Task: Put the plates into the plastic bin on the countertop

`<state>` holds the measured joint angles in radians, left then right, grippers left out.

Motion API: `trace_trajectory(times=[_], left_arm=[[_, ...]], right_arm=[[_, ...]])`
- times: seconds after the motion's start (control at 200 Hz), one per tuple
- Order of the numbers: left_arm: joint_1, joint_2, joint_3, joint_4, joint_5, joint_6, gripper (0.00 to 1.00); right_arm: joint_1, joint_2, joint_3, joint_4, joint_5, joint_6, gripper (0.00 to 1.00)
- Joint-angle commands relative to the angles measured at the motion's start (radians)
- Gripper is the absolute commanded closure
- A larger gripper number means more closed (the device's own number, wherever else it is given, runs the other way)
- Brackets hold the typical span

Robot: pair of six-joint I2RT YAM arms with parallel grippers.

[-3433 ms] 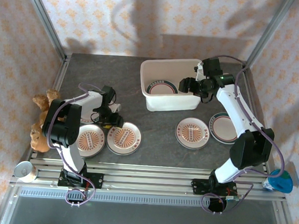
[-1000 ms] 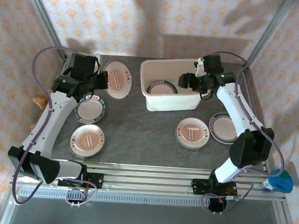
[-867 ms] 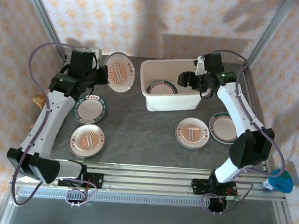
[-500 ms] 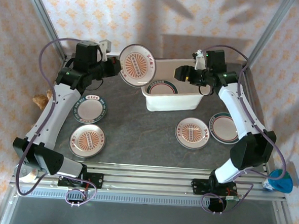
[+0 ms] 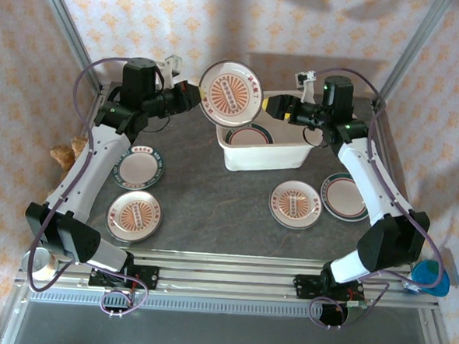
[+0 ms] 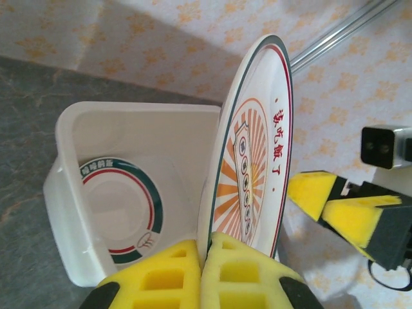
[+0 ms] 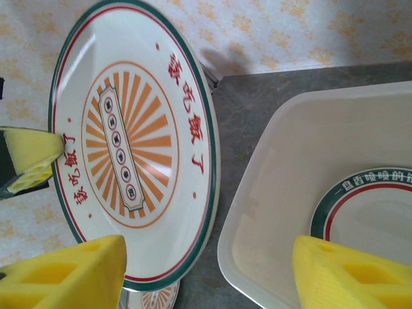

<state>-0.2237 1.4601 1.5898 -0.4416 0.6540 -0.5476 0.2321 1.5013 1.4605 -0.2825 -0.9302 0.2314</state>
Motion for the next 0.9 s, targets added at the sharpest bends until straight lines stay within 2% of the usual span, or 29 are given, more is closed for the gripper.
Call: trace_trajectory(times=[0.0,0.255,0.596,0.896], left_arm=[[-0.008,0.0,-0.004,0.127,0.064,-0.06,1.0],[-0.014,0.003,-0.019,0.166,0.076,-0.089,1.0],[-0.026,0.0,-0.043,0.21,0.068,-0.107,1.0],[-0.043,0.021,-0.054,0.259,0.068,-0.128,1.0]], right_arm=[[-0.006,-0.001,-0.002,0.074,-0.042,0.023,0.35],[0.001,0.01,-0.026,0.152,-0.064,0.079,0.44],[0.006,0.025,-0.028,0.173,-0.05,0.144,0.65],[0.009,0.014,-0.054,0.21,-0.051,0.216,0.74]])
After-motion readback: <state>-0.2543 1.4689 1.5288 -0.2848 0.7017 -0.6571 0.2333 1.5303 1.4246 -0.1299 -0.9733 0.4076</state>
